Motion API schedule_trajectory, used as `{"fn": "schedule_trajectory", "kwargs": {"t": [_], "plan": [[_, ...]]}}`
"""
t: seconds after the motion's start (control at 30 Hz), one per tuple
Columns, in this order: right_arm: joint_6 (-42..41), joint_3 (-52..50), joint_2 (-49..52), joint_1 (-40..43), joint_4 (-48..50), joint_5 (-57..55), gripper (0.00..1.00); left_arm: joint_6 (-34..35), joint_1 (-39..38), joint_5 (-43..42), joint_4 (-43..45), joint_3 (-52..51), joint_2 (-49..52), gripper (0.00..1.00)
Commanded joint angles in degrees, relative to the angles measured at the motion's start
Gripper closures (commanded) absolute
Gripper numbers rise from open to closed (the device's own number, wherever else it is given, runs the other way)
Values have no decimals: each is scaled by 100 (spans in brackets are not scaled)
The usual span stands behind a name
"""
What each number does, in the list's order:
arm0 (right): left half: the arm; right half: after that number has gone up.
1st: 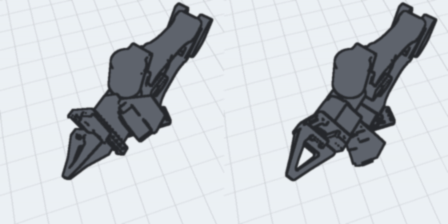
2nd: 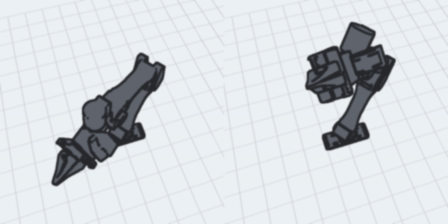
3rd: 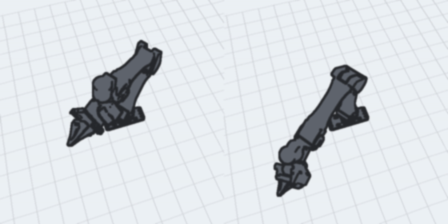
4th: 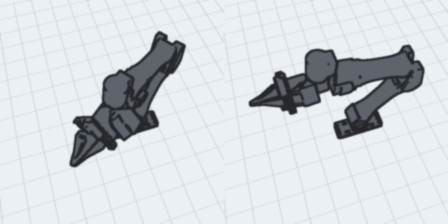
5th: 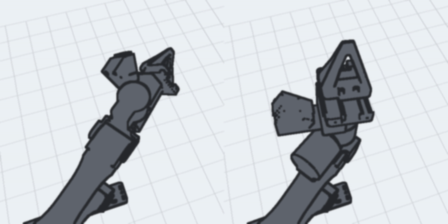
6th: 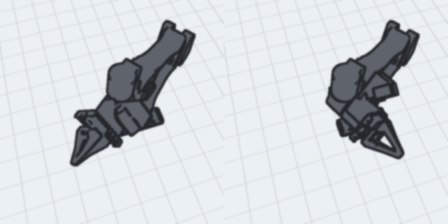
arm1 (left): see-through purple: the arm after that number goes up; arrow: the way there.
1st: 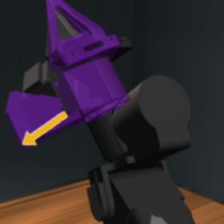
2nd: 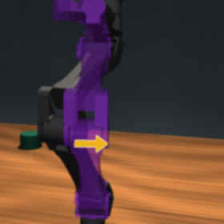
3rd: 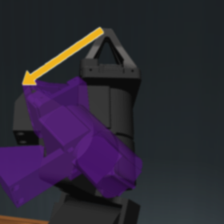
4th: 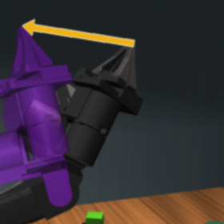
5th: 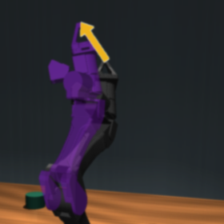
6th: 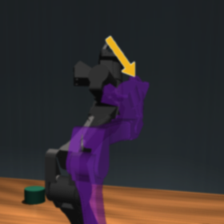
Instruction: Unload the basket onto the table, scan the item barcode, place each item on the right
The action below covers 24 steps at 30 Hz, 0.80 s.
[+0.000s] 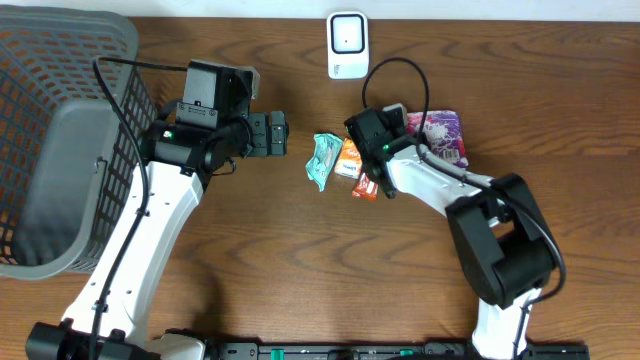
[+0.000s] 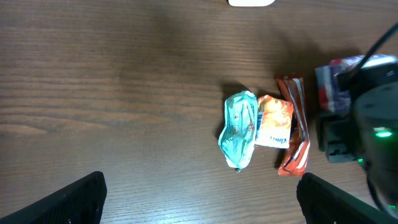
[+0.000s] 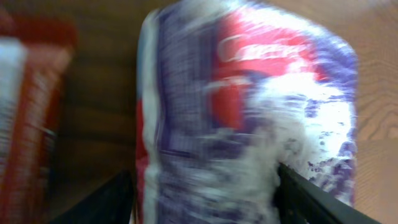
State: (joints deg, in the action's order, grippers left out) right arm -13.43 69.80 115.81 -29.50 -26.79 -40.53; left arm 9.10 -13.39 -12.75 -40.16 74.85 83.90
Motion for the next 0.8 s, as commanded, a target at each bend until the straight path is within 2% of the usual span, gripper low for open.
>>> {"fn": "schedule_trajectory", "kwargs": {"t": [0.0, 0.03, 0.13, 0.17, 0.2, 0.3, 0.33, 0.37, 0.5, 0.63, 0.67, 0.77], "plan": [[-33, -142, 315, 28, -74, -131, 50, -31, 20, 35, -13, 28, 2, 2], [-166, -116, 299, 33, -129, -131, 61, -31, 20, 35, -13, 28, 2, 2], [-479, 247, 136, 116, -516, 70, 66, -31, 20, 35, -13, 28, 2, 2], [-496, 463, 28, 201, -660, 282, 69, -31, 20, 35, -13, 28, 2, 2], [-496, 616, -52, 269, -765, 492, 77, -31, 20, 35, -13, 28, 2, 2], [-273, 1447, -450, 758, -1224, 1871, 94, -31, 20, 35, -13, 28, 2, 2], [-166, 1650, -540, 914, -1309, 2350, 97, -31, 20, 35, -13, 28, 2, 2], [7, 1945, -649, 1178, -1427, 3220, 99, -31, 20, 35, -13, 28, 2, 2], [46, 2393, -761, 1958, -1698, 5442, 99, -31, 20, 35, -13, 28, 2, 2], [302, 2319, -645, 2719, -1681, 8129, 99, -31, 20, 35, -13, 28, 2, 2], [527, 2264, -549, 2973, -1672, 9101, 99, -31, 20, 35, -13, 28, 2, 2], [669, 2074, -275, 3399, -1672, 10325, 99, -31, 20, 35, -13, 28, 2, 2]]}}
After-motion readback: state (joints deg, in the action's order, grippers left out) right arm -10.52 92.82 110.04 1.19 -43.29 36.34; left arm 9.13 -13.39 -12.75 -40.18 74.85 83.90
